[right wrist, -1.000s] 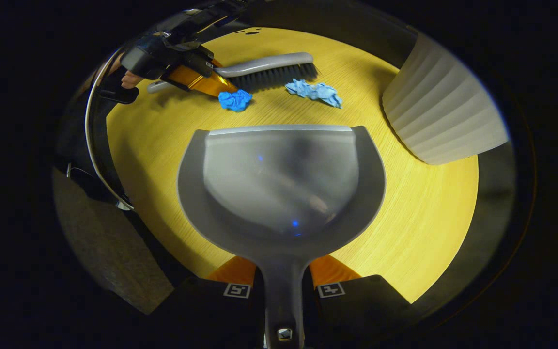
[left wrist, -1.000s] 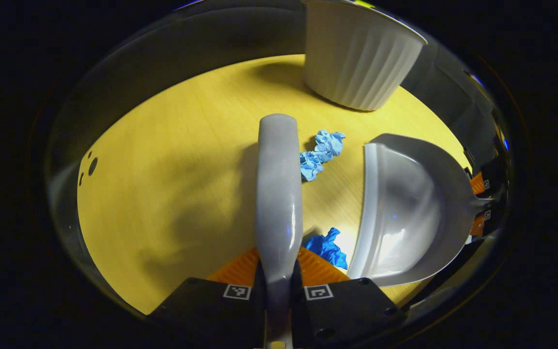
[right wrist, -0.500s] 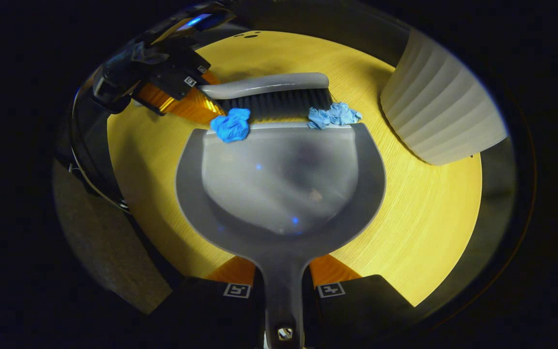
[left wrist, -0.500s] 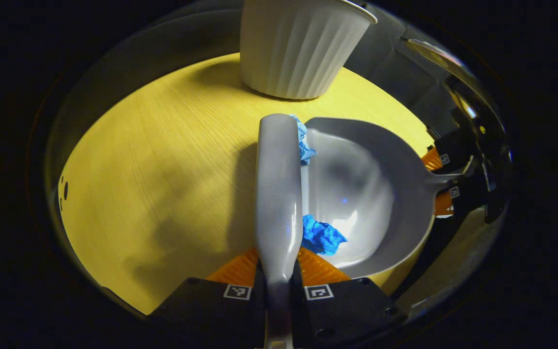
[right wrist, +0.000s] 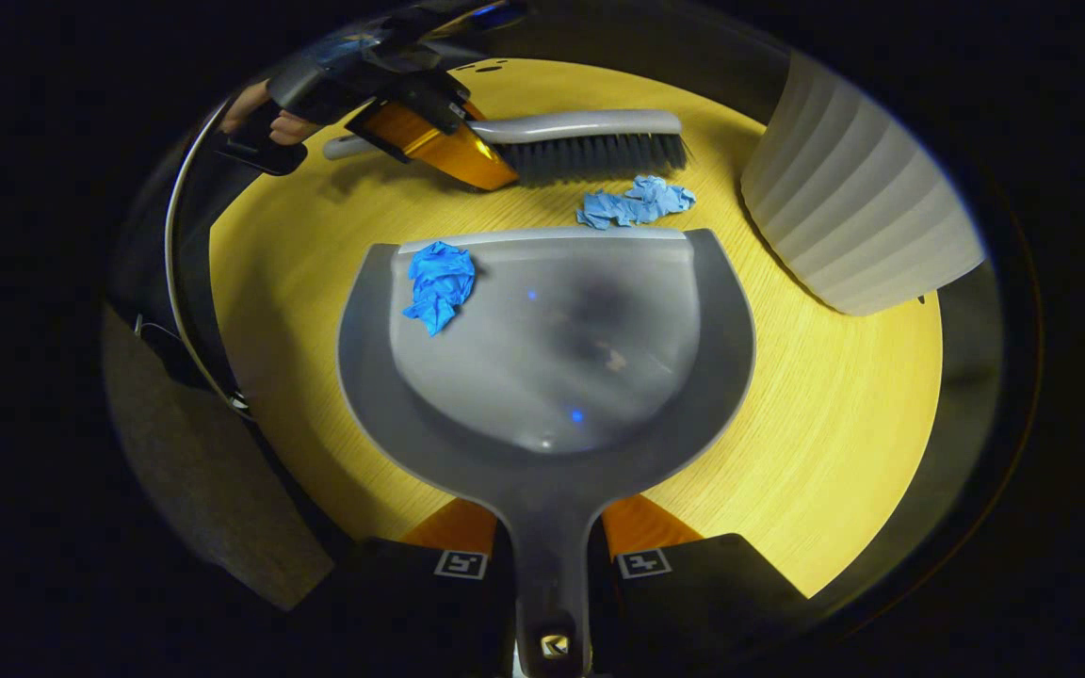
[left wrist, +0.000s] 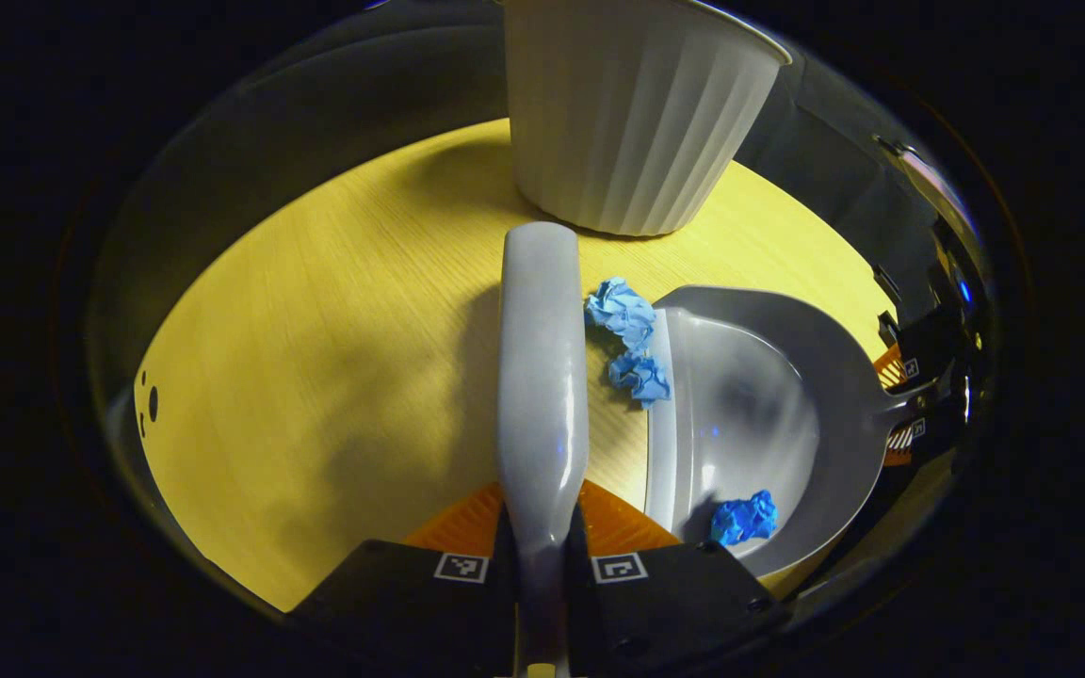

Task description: Pick up the small broom and dustpan from the desktop, sweep the trash into the dustpan with the broom, and then empty the trash into the garbage bin.

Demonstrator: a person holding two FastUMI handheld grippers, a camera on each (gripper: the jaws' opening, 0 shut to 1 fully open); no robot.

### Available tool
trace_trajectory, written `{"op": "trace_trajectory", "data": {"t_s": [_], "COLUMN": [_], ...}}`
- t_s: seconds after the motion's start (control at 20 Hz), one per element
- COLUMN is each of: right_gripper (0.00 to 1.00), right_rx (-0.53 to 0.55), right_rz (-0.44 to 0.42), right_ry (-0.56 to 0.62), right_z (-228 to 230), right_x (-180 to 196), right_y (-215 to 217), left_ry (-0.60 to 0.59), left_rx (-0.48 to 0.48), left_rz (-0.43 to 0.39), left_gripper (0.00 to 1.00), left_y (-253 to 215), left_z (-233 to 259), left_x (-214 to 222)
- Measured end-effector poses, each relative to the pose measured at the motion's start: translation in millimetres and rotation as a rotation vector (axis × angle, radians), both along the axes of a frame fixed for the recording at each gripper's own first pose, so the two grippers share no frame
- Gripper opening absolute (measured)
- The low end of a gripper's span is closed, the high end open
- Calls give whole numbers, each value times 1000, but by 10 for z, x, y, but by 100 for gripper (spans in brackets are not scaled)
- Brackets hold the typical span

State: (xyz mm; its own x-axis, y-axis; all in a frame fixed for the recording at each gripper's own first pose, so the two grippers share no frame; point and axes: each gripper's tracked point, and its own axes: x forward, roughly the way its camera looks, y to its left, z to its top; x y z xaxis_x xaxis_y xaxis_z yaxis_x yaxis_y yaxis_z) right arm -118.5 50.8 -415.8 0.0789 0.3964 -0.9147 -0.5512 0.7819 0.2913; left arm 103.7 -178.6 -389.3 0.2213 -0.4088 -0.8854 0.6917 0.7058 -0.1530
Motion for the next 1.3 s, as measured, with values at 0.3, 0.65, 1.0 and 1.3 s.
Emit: {"op": "trace_trajectory", "data": {"t_s": [0.3, 0.65, 1.0, 1.3], "right_gripper": [35, 35, 35, 35], "right_rx": [10, 7, -13, -56], "right_rz": [-36, -134, -309, -501], "right_ry": [-18, -45, -40, -31], "right_z": [69, 227, 346, 436], "right_x": [-4, -45, 49, 196], "right_y": [-46, -49, 115, 228], "left_ry": [172, 46, 26, 40], "left_rx": [-97, -86, -13, -33], "left_rz": [-109, 155, 333, 354], "left_gripper": [26, 25, 25, 25], "left_y": [-179, 113, 202, 209], "left_z": [174, 377, 350, 309], "left_x": [-497, -366, -353, -371]}}
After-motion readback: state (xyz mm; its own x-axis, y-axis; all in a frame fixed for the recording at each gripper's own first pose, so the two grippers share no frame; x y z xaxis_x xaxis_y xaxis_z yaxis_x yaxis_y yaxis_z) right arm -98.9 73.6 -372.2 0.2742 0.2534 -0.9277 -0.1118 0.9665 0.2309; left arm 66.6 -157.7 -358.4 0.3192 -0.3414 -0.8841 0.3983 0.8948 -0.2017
